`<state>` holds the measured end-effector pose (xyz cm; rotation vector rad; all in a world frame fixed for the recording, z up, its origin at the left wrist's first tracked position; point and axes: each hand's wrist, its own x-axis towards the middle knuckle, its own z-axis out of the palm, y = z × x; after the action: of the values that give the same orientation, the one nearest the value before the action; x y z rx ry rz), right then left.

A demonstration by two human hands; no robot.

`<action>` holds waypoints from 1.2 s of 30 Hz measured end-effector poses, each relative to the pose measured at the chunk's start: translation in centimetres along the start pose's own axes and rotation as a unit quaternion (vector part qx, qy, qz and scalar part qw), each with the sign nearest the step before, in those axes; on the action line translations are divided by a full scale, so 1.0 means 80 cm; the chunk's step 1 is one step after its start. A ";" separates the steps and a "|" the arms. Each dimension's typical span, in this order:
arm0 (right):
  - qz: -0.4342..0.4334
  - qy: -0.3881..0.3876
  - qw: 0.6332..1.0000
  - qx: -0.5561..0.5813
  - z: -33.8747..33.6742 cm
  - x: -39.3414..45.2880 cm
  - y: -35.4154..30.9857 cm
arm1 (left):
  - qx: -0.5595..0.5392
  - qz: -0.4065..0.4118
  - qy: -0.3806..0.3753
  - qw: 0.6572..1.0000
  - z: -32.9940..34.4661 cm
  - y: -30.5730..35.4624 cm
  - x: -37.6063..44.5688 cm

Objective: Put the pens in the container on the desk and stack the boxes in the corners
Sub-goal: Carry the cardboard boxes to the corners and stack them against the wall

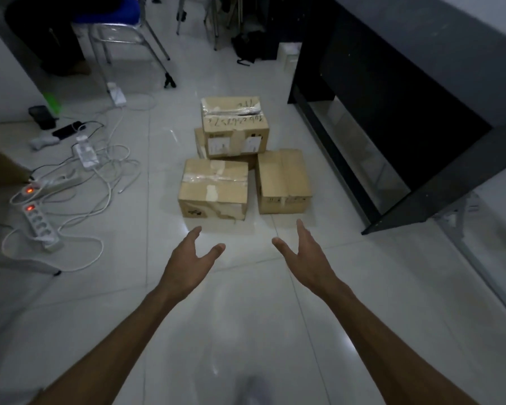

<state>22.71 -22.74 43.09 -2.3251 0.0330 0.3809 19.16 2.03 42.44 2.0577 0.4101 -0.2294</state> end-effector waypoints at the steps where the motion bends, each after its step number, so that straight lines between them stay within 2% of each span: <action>1: 0.015 0.003 1.000 0.003 -0.010 0.032 0.006 | 0.000 -0.003 -0.003 1.000 0.010 0.011 0.031; 6: 0.057 -0.009 0.998 0.017 -0.048 0.173 0.041 | -0.014 -0.037 -0.020 0.999 0.063 0.053 0.169; 11: 0.064 0.007 0.997 0.052 -0.084 0.292 0.064 | -0.023 -0.030 -0.056 0.998 0.104 0.087 0.294; 19: 0.136 -0.002 0.988 0.079 -0.099 0.471 0.093 | -0.015 -0.048 -0.074 0.996 0.159 0.110 0.473; 30: 0.154 -0.008 0.986 0.067 -0.081 0.647 0.186 | -0.041 -0.123 -0.064 0.989 0.256 0.088 0.638; 36: 0.186 -0.036 0.980 0.056 -0.047 0.719 0.281 | -0.057 -0.170 -0.056 0.982 0.332 0.022 0.707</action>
<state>75.52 -36.02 13.74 -2.1893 0.4468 0.6312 72.35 -10.87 12.21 1.8446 0.6883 -0.5137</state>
